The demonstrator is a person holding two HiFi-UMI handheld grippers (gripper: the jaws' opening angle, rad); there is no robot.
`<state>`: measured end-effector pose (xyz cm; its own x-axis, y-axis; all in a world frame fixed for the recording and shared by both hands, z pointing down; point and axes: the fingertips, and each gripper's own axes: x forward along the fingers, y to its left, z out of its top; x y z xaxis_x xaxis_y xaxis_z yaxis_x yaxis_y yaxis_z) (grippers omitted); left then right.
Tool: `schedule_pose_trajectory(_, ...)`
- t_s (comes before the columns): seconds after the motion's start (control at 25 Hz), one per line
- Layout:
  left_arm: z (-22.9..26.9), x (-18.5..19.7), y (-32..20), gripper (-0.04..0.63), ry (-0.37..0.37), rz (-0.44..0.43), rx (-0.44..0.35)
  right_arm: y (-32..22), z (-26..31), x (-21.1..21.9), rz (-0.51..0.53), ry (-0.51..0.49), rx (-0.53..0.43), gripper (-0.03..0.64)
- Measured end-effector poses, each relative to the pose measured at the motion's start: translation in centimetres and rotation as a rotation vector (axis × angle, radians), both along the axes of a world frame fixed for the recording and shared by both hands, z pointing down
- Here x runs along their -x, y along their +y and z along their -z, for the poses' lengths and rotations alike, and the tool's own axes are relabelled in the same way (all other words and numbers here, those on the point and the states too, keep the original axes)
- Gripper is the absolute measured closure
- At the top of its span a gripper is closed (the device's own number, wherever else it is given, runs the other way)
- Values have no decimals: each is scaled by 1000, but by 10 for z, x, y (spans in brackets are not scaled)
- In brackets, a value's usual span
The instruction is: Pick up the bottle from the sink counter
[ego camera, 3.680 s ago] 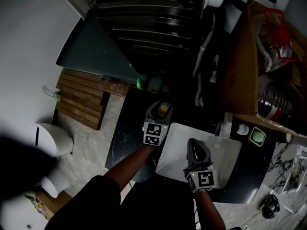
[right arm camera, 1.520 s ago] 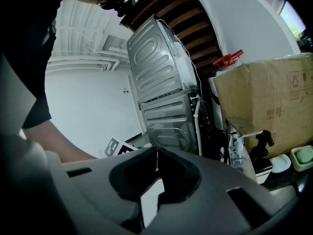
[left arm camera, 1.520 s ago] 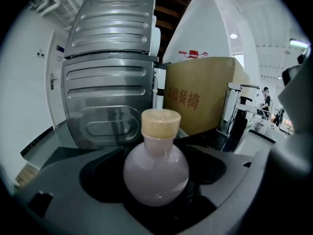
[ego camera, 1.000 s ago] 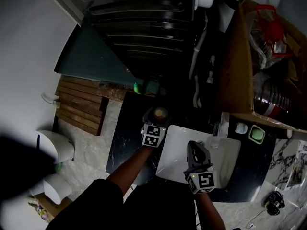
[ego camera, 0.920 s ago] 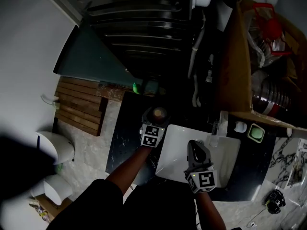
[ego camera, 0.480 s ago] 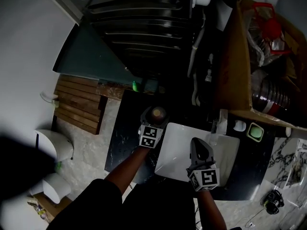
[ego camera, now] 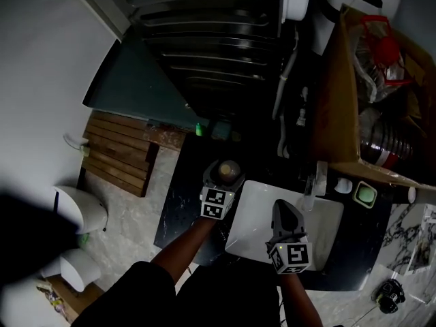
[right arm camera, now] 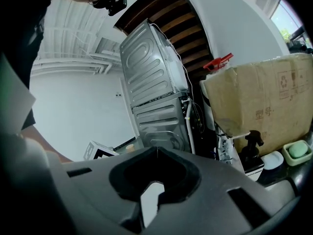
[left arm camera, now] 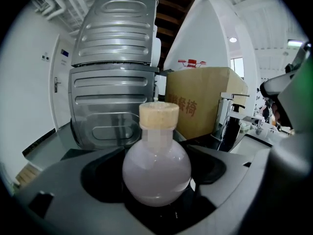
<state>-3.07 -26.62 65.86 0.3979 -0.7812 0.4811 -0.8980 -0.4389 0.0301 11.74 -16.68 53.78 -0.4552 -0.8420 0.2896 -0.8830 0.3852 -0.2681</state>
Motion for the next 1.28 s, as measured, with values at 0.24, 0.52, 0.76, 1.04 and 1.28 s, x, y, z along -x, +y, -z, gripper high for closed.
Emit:
schedule_pose_trajectory(0.24,17,13,5,218,-11,13,-21,3,4,5,-5,28,-16,578)
schedule_pose_trajectory(0.52,38,30,19,215,8,49,-39,9,2,22,19,67,-33,578)
schedule_pose_trajectory(0.76,66,37,42,215,41,57,-58,16,14,36,13,64,-50,578)
schedule_pose_trajectory(1.04,90,45,73,215,69,49,-69,25,23,41,-29,80,-68,578)
schedule_pose_trajectory(1.28,97,54,98,215,70,42,-65,40,18,38,-75,110,-61,578)
